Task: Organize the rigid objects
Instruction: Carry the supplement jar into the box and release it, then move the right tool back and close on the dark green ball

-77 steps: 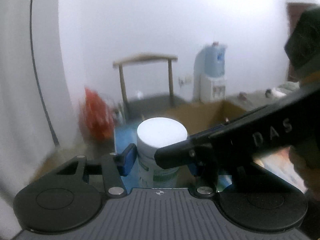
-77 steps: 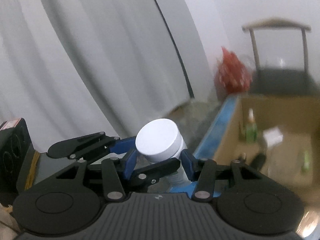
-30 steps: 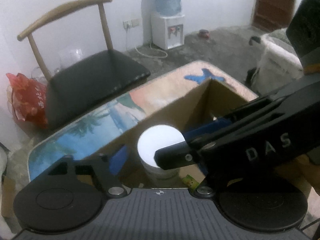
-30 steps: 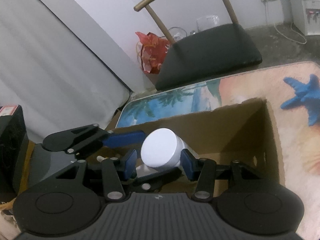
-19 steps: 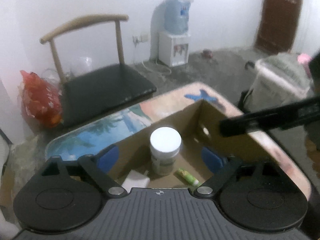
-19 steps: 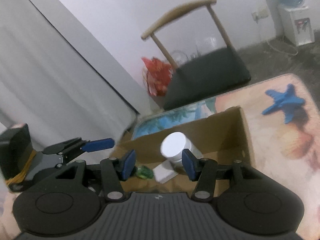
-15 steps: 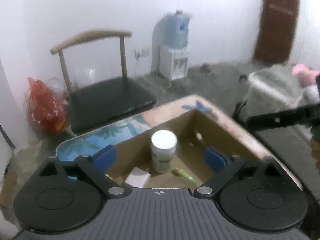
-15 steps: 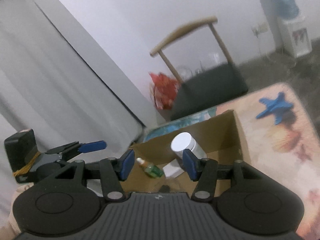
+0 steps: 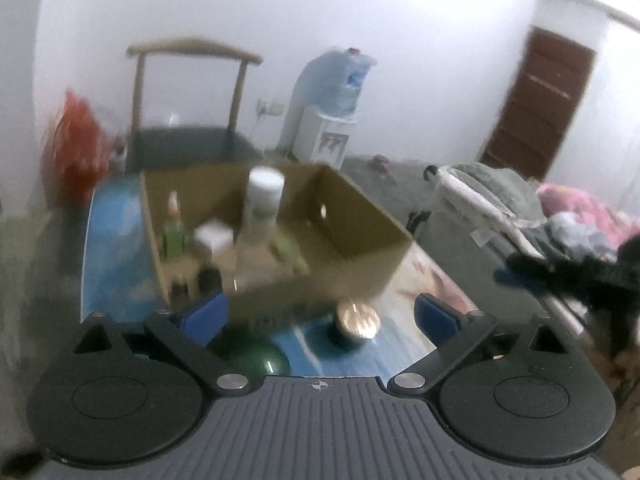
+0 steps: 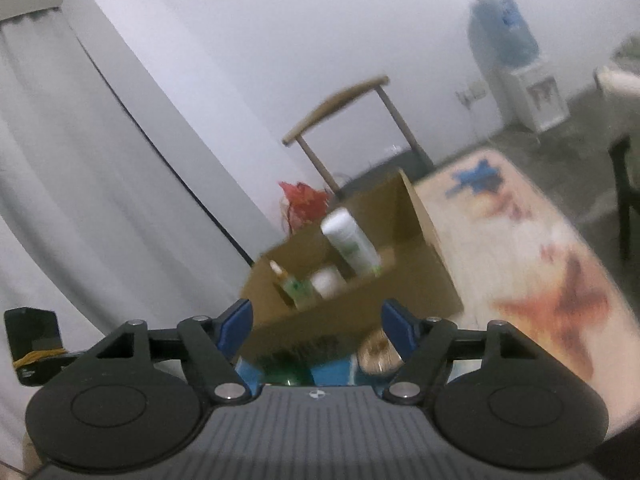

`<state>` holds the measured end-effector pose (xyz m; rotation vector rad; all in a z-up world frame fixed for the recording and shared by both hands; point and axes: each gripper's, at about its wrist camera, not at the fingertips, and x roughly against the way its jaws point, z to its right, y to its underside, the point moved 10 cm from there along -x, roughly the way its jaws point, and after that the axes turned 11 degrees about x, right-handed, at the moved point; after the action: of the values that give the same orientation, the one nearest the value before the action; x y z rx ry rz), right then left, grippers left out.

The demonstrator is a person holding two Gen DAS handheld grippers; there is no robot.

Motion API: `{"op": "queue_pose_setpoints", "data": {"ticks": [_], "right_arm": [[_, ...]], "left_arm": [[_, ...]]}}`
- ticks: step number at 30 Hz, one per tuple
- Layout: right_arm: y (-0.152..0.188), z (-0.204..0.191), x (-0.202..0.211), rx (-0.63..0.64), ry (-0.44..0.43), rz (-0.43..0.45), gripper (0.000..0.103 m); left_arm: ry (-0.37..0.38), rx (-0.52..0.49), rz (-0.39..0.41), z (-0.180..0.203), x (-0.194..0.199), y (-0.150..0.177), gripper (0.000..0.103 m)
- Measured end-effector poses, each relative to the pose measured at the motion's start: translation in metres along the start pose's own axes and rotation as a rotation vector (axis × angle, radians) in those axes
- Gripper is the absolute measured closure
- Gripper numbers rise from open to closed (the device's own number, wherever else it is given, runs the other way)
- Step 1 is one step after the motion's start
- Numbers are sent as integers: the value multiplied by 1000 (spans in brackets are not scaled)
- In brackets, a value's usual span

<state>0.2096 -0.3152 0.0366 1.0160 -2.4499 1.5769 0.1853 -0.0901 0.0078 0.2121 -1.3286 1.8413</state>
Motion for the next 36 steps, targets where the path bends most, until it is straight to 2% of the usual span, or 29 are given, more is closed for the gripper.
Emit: {"op": "queue_pose_setpoints", "data": {"ticks": [2,4,8,11,15,18,23,28,36], "right_arm": [[17,4,-10,-23,4,-33,29],[33,8,-21,-44,2,-74,29],[58,12,-31,-52,16,-124,29],[62,13,-37,-31,36,-138,29],[62,16,-47,-15,42,-146,29],[61,22,-58,-5,56,-167,29],[63,34,-75,-32,50,-197,29],[60,28,-84,-33,14,-203,29],[66,-18,-110,-4,-88,-263,29]], "left_arm": [[-18,7,-14,0,-5,17,3],[-59,-38,-25,4,-16,32,3],[-145,-235,-12,23,-40,56,3],[-180,-399,3,43,-67,67,3],[-201,-500,4,60,-100,75,4],[-194,-514,-1,62,-120,78,6],[-240,-522,-24,51,-136,78,9],[-244,-463,-16,34,-111,72,9],[-292,-372,28,-10,-68,62,6]]}}
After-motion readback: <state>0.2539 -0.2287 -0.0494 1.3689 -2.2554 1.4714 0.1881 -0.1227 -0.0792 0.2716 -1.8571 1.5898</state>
